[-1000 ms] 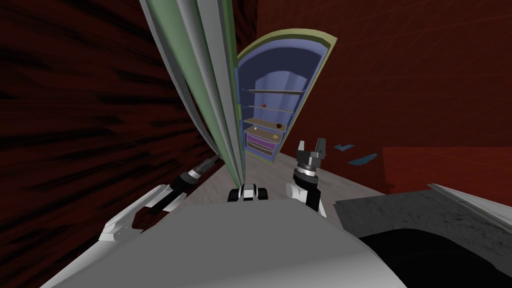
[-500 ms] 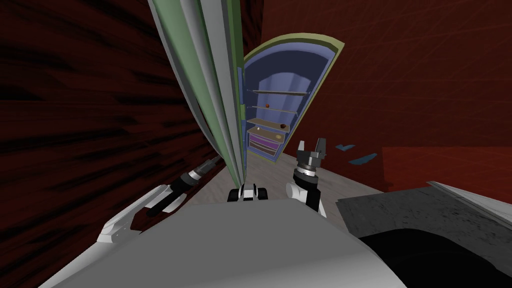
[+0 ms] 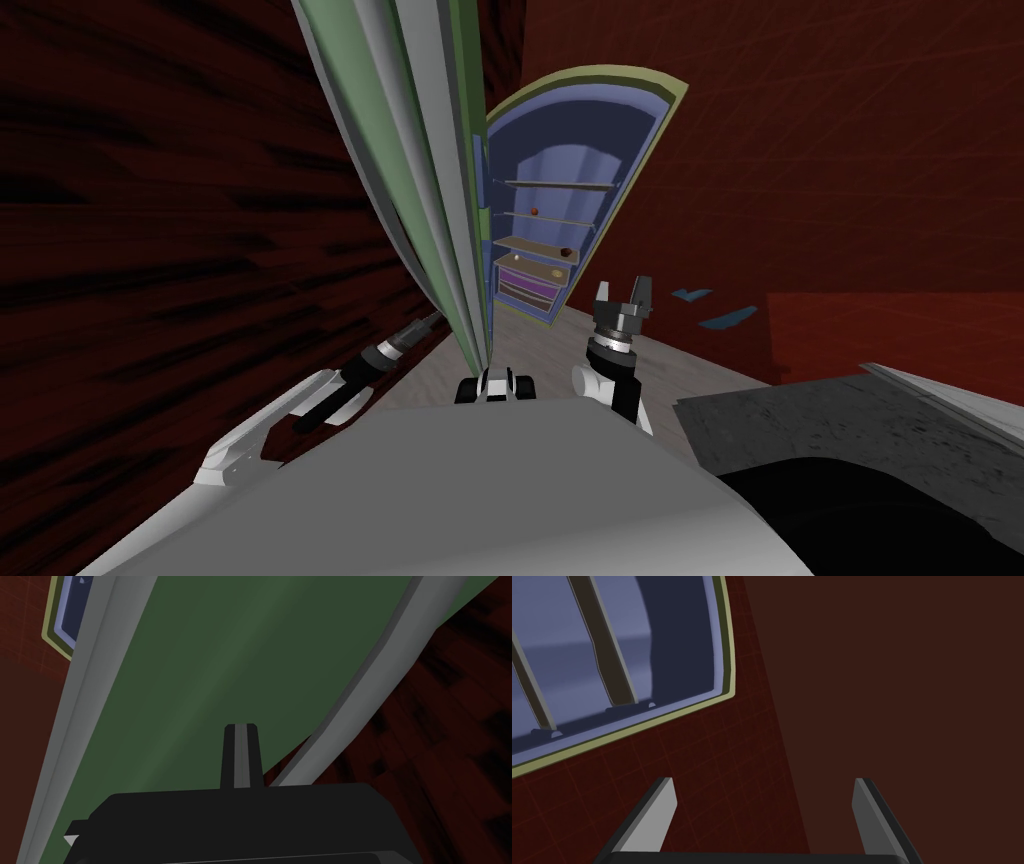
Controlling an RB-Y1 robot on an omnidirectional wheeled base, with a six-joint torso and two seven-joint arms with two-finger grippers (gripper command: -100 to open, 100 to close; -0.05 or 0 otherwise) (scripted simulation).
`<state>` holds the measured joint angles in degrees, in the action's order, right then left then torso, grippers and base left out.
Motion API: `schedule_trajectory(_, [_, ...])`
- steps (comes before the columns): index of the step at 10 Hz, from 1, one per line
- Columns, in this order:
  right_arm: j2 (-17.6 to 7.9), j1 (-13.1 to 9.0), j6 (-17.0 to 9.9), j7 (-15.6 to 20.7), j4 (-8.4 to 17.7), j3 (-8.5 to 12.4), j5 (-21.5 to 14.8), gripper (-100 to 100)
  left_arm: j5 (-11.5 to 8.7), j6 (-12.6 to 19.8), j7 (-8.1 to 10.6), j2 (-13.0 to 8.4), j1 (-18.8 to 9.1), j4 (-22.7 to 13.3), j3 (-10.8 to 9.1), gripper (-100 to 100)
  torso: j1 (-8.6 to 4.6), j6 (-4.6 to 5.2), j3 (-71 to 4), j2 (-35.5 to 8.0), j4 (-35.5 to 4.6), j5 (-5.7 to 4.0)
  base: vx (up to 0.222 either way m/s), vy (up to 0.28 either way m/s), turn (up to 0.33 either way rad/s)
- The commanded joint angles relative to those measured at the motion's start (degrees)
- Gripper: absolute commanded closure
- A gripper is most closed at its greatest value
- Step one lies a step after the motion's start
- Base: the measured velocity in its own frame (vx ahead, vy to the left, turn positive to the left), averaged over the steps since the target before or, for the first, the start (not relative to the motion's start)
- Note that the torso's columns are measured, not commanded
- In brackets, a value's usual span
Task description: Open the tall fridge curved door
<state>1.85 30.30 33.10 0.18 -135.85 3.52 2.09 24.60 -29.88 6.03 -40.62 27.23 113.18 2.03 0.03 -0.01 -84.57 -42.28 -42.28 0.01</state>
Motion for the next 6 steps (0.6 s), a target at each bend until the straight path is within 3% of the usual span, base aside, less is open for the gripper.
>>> schedule_trajectory(1, [0.00,0.00,0.00,0.00,0.00,0.00,0.00,0,0.00,0.00,0.00,0.00,0.00,0.00,0.00,100,0.01,0.00,0.00,0.00,0.00,0.00,0.000,0.006,0.002])
schedule_trajectory(6, [-0.02,0.00,0.00,0.00,0.01,0.02,0.00,0,0.39,-2.33,0.50,-1.30,0.46,0.88,1.48,100,-0.11,0.06,0.07,-0.10,-0.01,-0.01,-0.009,0.161,-0.029])
